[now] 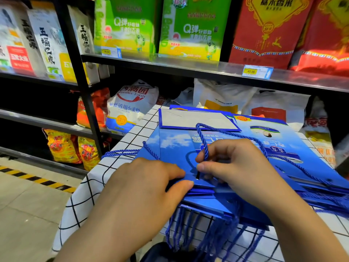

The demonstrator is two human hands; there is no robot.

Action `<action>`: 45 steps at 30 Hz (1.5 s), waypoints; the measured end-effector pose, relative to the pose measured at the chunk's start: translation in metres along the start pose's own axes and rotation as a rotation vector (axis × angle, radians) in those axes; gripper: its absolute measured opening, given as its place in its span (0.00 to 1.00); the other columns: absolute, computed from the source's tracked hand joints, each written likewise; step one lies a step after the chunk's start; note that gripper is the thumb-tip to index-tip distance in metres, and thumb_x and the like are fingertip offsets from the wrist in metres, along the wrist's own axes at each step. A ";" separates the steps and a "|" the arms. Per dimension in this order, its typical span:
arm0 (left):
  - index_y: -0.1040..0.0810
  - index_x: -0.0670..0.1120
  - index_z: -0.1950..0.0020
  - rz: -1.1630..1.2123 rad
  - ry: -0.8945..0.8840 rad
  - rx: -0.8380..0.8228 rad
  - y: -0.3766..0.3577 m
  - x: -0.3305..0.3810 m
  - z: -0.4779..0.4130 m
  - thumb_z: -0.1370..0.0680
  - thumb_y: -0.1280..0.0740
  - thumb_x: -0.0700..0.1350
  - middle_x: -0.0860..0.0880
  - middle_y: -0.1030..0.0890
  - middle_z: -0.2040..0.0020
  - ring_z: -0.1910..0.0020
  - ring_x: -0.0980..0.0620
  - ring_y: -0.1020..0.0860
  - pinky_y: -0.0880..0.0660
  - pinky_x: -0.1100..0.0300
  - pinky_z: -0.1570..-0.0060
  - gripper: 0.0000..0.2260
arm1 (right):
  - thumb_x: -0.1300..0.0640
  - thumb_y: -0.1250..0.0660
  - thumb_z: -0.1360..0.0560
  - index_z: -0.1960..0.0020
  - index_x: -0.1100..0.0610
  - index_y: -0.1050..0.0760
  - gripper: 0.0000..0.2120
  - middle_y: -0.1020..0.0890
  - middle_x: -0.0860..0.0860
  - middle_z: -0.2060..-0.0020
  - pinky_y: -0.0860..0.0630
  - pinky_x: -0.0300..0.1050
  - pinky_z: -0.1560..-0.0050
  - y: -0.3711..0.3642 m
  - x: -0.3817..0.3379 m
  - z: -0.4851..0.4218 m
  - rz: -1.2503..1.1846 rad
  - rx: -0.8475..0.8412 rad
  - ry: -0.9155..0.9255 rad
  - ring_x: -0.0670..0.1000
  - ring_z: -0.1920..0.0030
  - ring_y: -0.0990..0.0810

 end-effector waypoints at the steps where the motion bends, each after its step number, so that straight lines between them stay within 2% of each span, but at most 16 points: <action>1: 0.41 0.68 0.41 -0.015 0.002 0.009 0.000 0.000 0.000 0.39 0.60 0.69 0.62 0.20 0.49 0.47 0.61 0.25 0.27 0.59 0.49 0.28 | 0.65 0.29 0.31 0.67 0.54 0.23 0.09 0.21 0.46 0.76 0.30 0.32 0.70 0.000 0.000 -0.001 0.027 -0.015 -0.002 0.41 0.76 0.25; 4: 0.26 0.61 0.45 -0.057 0.030 0.020 0.003 0.002 -0.003 0.32 0.58 0.68 0.60 0.19 0.52 0.50 0.59 0.24 0.27 0.59 0.52 0.28 | 0.61 0.29 0.30 0.67 0.54 0.22 0.07 0.21 0.46 0.74 0.32 0.31 0.67 -0.002 -0.003 -0.005 0.180 -0.074 0.027 0.40 0.73 0.28; 7: 0.24 0.59 0.47 -0.101 0.061 0.040 0.005 0.002 -0.009 0.27 0.57 0.63 0.58 0.19 0.53 0.51 0.58 0.25 0.29 0.60 0.52 0.25 | 0.56 0.34 0.27 0.61 0.62 0.21 0.09 0.21 0.60 0.65 0.30 0.43 0.61 -0.004 -0.008 -0.007 0.275 -0.191 0.065 0.46 0.67 0.30; 10: 0.23 0.58 0.49 -0.101 0.108 0.032 0.008 -0.001 -0.013 0.27 0.53 0.61 0.56 0.19 0.54 0.52 0.57 0.25 0.29 0.60 0.54 0.21 | 0.59 0.35 0.26 0.53 0.56 0.19 0.06 0.19 0.51 0.55 0.29 0.42 0.51 -0.003 -0.014 -0.003 0.263 -0.322 0.094 0.50 0.56 0.23; 12: 0.22 0.56 0.50 -0.092 0.126 0.060 0.012 -0.004 -0.014 0.27 0.53 0.60 0.55 0.19 0.56 0.54 0.56 0.25 0.29 0.59 0.56 0.22 | 0.58 0.35 0.28 0.50 0.55 0.20 0.09 0.21 0.47 0.53 0.29 0.38 0.52 -0.006 -0.016 -0.001 0.309 -0.393 0.144 0.47 0.55 0.23; 15: 0.22 0.55 0.53 -0.085 0.141 0.113 0.015 -0.007 -0.014 0.26 0.47 0.58 0.56 0.20 0.58 0.56 0.55 0.25 0.29 0.58 0.59 0.16 | 0.59 0.35 0.27 0.49 0.59 0.20 0.10 0.20 0.49 0.53 0.30 0.34 0.53 -0.009 -0.017 -0.007 0.438 -0.363 0.219 0.44 0.54 0.24; 18: 0.25 0.57 0.63 -0.059 0.105 0.228 0.022 0.000 -0.010 0.28 0.36 0.53 0.57 0.23 0.66 0.67 0.55 0.26 0.32 0.60 0.74 0.05 | 0.61 0.34 0.26 0.49 0.56 0.20 0.08 0.19 0.45 0.54 0.29 0.34 0.50 -0.007 -0.018 -0.012 0.429 -0.287 0.204 0.41 0.54 0.24; 20: 0.25 0.55 0.65 -0.116 0.110 0.176 0.021 0.007 -0.009 0.28 0.37 0.56 0.57 0.22 0.64 0.66 0.55 0.24 0.32 0.60 0.73 0.08 | 0.61 0.34 0.26 0.51 0.54 0.19 0.07 0.18 0.47 0.56 0.28 0.37 0.51 -0.007 -0.019 -0.012 0.419 -0.266 0.211 0.43 0.55 0.23; 22: 0.24 0.55 0.58 -0.259 0.107 0.140 0.011 0.012 -0.010 0.25 0.44 0.61 0.54 0.24 0.59 0.56 0.54 0.24 0.34 0.58 0.64 0.14 | 0.61 0.35 0.26 0.51 0.55 0.19 0.07 0.17 0.49 0.57 0.27 0.41 0.50 -0.010 -0.019 -0.011 0.414 -0.272 0.216 0.45 0.56 0.22; 26: 0.36 0.50 0.64 -0.514 0.121 0.063 -0.002 0.018 -0.016 0.23 0.44 0.60 0.51 0.39 0.69 0.60 0.50 0.34 0.49 0.57 0.71 0.16 | 0.62 0.35 0.26 0.52 0.58 0.20 0.07 0.17 0.54 0.58 0.27 0.51 0.49 -0.016 -0.019 -0.011 0.430 -0.288 0.230 0.52 0.56 0.22; 28: 0.34 0.51 0.64 -0.475 0.117 0.078 -0.003 0.018 -0.018 0.25 0.38 0.54 0.51 0.34 0.69 0.60 0.49 0.29 0.49 0.57 0.68 0.12 | 0.62 0.35 0.26 0.52 0.57 0.20 0.07 0.17 0.53 0.57 0.28 0.48 0.48 -0.015 -0.021 -0.011 0.425 -0.258 0.246 0.49 0.55 0.22; 31: 0.31 0.52 0.69 -0.288 0.048 0.053 -0.008 0.013 -0.018 0.35 0.27 0.46 0.51 0.26 0.72 0.74 0.46 0.25 0.51 0.63 0.74 0.12 | 0.63 0.35 0.26 0.51 0.57 0.20 0.08 0.17 0.51 0.55 0.30 0.42 0.49 -0.011 -0.023 -0.011 0.465 -0.193 0.274 0.45 0.54 0.24; 36: 0.39 0.53 0.65 -0.147 -0.067 0.050 -0.015 0.005 -0.013 0.29 0.38 0.47 0.53 0.32 0.71 0.75 0.49 0.27 0.42 0.63 0.75 0.10 | 0.63 0.34 0.26 0.49 0.54 0.22 0.08 0.19 0.46 0.54 0.28 0.42 0.45 -0.009 -0.013 -0.014 0.476 -0.177 0.209 0.47 0.51 0.23; 40: 0.36 0.51 0.64 -0.001 -0.122 0.042 -0.014 0.004 -0.011 0.24 0.50 0.53 0.54 0.32 0.65 0.62 0.54 0.30 0.41 0.59 0.65 0.11 | 0.64 0.35 0.26 0.58 0.49 0.25 0.10 0.21 0.44 0.62 0.28 0.38 0.52 -0.009 -0.010 -0.012 0.383 -0.235 0.170 0.42 0.59 0.25; 43: 0.35 0.49 0.66 0.153 -0.160 0.016 -0.018 0.000 -0.006 0.27 0.51 0.56 0.51 0.31 0.64 0.62 0.52 0.31 0.37 0.61 0.63 0.15 | 0.63 0.35 0.26 0.53 0.49 0.23 0.09 0.18 0.45 0.59 0.28 0.32 0.56 -0.013 -0.005 -0.009 0.318 -0.338 0.119 0.38 0.61 0.25; 45: 0.34 0.49 0.67 0.215 -0.148 0.005 -0.023 -0.005 -0.003 0.28 0.49 0.56 0.52 0.29 0.63 0.64 0.53 0.30 0.36 0.61 0.66 0.14 | 0.57 0.33 0.27 0.52 0.50 0.22 0.05 0.17 0.50 0.57 0.27 0.36 0.55 -0.018 -0.004 -0.008 0.238 -0.367 0.097 0.39 0.61 0.24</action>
Point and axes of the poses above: each hand's wrist, its own z-axis away from the middle knuckle, its own y-axis out of the back of the hand, x = y × z, the point moved 7 cm from there along -z, towards the middle knuckle
